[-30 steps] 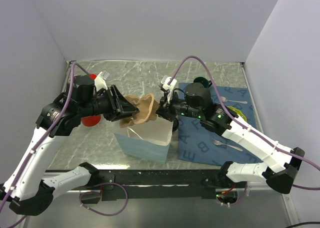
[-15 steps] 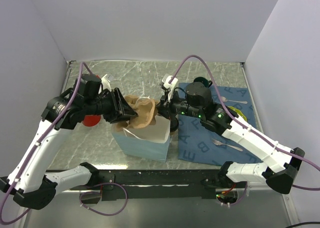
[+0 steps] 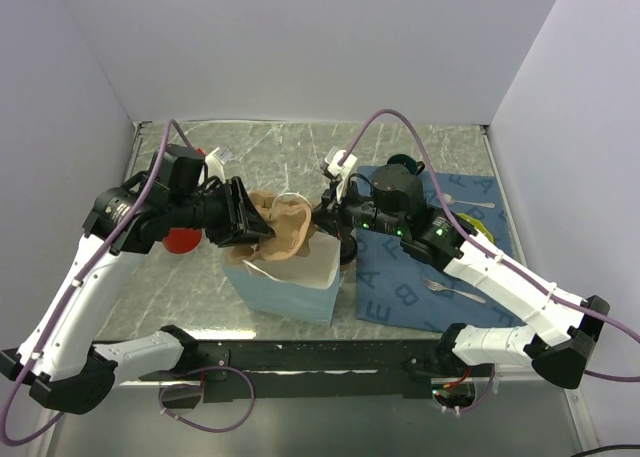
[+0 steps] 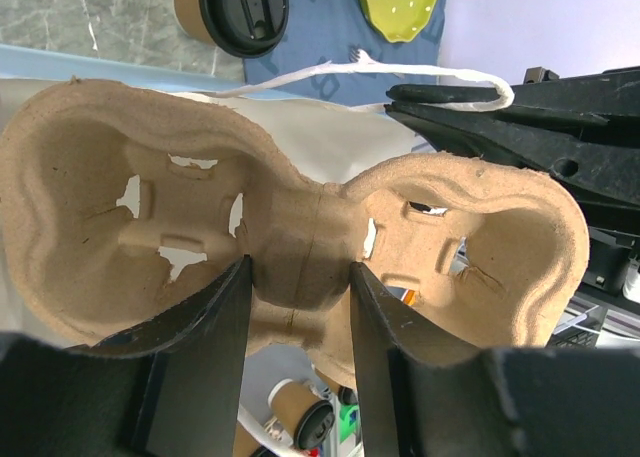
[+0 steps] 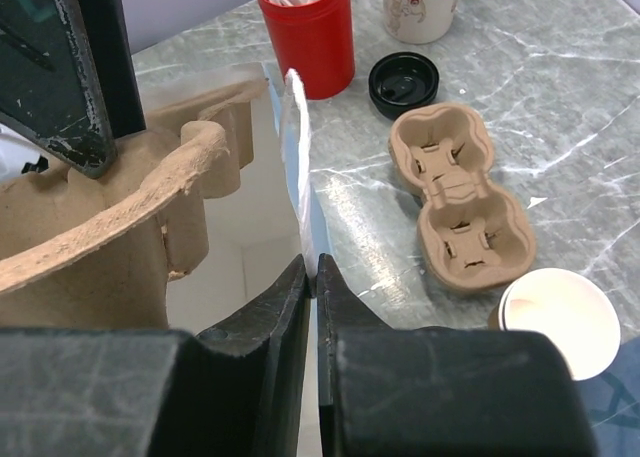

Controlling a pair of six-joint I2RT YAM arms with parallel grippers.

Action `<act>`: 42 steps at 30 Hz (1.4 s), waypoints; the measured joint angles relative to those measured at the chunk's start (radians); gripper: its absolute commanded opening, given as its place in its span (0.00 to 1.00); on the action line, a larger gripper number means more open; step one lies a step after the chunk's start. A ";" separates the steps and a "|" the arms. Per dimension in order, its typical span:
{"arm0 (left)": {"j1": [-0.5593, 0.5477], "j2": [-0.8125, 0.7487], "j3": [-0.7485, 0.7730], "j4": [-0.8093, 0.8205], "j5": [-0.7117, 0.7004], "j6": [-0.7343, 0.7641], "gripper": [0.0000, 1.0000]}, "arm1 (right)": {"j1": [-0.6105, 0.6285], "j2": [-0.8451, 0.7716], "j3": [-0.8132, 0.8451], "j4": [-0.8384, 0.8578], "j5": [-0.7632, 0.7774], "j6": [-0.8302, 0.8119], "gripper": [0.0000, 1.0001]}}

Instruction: Pack the takeout coffee

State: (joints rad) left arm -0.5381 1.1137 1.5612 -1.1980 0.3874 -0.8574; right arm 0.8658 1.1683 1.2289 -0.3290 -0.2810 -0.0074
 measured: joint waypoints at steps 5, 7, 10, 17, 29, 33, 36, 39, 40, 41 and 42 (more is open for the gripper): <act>0.000 0.018 0.029 -0.032 0.000 0.023 0.32 | 0.000 0.000 0.000 0.000 0.003 0.019 0.10; 0.000 0.027 0.045 -0.050 -0.002 0.033 0.32 | 0.000 0.000 0.000 0.000 0.003 0.025 0.09; 0.000 0.037 0.063 -0.073 -0.014 0.051 0.32 | 0.000 0.000 0.000 0.000 0.003 0.034 0.09; -0.007 0.054 0.076 -0.108 -0.037 0.084 0.31 | 0.000 0.001 0.000 0.001 0.003 0.046 0.15; -0.091 0.103 0.076 -0.120 -0.101 0.095 0.31 | 0.000 -0.002 0.000 0.000 0.011 0.078 0.19; -0.119 0.129 0.077 -0.129 -0.130 0.095 0.31 | 0.000 -0.014 -0.005 0.000 0.012 0.086 0.22; -0.134 0.142 0.077 -0.128 -0.151 0.092 0.31 | 0.000 -0.027 -0.007 -0.002 0.012 0.090 0.22; -0.149 0.147 0.077 -0.128 -0.172 0.085 0.30 | 0.000 -0.042 -0.013 -0.003 0.015 0.093 0.26; -0.153 0.147 0.077 -0.127 -0.179 0.083 0.30 | 0.000 -0.047 -0.014 -0.005 0.019 0.095 0.29; -0.159 0.148 0.077 -0.127 -0.185 0.081 0.30 | 0.000 -0.051 -0.014 -0.006 0.022 0.097 0.30; -0.164 0.148 0.077 -0.127 -0.195 0.078 0.30 | 0.000 -0.056 -0.016 -0.007 0.026 0.098 0.31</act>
State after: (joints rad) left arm -0.7025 1.2613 1.6379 -1.3254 0.1925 -0.7792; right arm 0.8658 1.1118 1.2133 -0.3363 -0.2554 0.0910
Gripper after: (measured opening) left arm 0.451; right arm 0.277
